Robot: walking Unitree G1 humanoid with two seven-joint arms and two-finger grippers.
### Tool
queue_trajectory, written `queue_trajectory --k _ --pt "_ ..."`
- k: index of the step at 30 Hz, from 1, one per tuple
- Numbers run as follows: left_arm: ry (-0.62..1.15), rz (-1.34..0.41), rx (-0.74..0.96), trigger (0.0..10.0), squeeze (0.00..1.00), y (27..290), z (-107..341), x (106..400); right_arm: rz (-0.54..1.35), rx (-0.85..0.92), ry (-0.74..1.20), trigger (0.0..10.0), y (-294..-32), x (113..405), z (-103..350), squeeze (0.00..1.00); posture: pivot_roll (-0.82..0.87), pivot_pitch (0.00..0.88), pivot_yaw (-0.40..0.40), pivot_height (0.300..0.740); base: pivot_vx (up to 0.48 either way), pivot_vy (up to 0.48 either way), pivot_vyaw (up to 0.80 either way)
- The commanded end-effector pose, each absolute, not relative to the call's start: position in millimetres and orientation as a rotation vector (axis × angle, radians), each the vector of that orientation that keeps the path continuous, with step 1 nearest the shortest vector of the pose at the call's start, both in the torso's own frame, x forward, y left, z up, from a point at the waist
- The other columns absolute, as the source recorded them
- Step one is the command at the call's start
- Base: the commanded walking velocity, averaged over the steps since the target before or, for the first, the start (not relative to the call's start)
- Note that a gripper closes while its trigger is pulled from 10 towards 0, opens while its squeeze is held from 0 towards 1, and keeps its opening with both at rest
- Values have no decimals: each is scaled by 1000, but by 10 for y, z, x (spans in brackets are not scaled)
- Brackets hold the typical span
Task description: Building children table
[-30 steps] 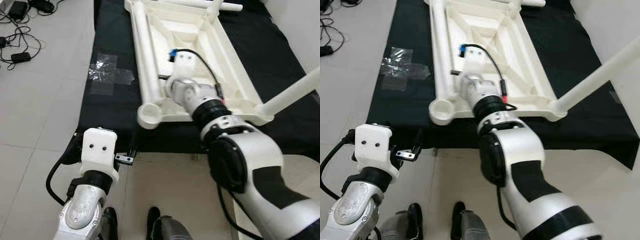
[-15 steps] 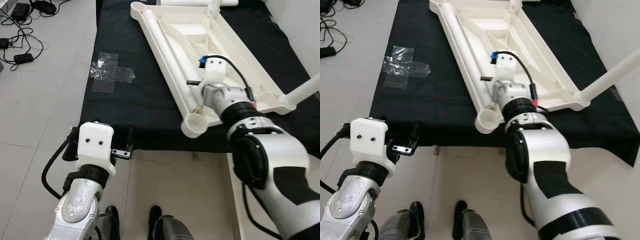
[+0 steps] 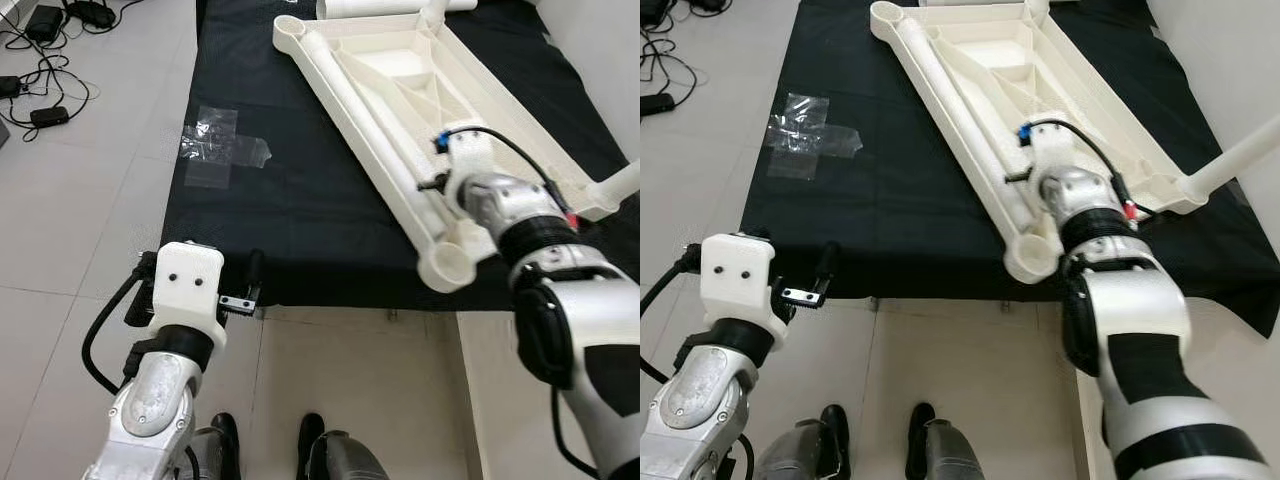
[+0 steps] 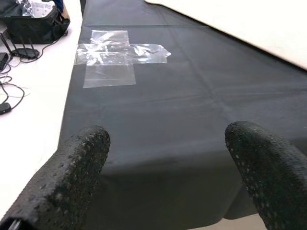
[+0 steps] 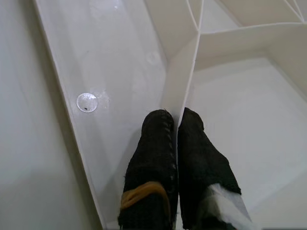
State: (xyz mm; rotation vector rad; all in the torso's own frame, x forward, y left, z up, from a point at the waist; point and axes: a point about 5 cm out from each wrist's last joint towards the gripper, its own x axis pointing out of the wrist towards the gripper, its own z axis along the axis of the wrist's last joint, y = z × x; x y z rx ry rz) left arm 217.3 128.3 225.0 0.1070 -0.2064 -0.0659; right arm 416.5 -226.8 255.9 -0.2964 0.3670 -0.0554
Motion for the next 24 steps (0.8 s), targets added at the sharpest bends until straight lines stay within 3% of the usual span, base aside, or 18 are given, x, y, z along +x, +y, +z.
queue_trajectory --k 1,6,12,24 --pt "-190 -87 104 10000 0 1262 2208 2170 -83 -365 509 0 -2415 4071 2230 0 32 344 -197 740 0 0 0" --pt "-193 -87 106 10000 0 1271 2213 2174 -81 -338 518 0 -2475 4048 2208 0 35 342 -192 740 0 0 0" --pt "-198 -94 113 10000 0 1278 2227 2181 148 -359 565 0 -2413 4018 2135 0 42 340 -185 740 0 0 0" --pt "-201 -105 117 10000 0 1273 2232 2191 601 -490 586 0 -2562 3849 2205 0 50 330 -173 740 0 0 0"
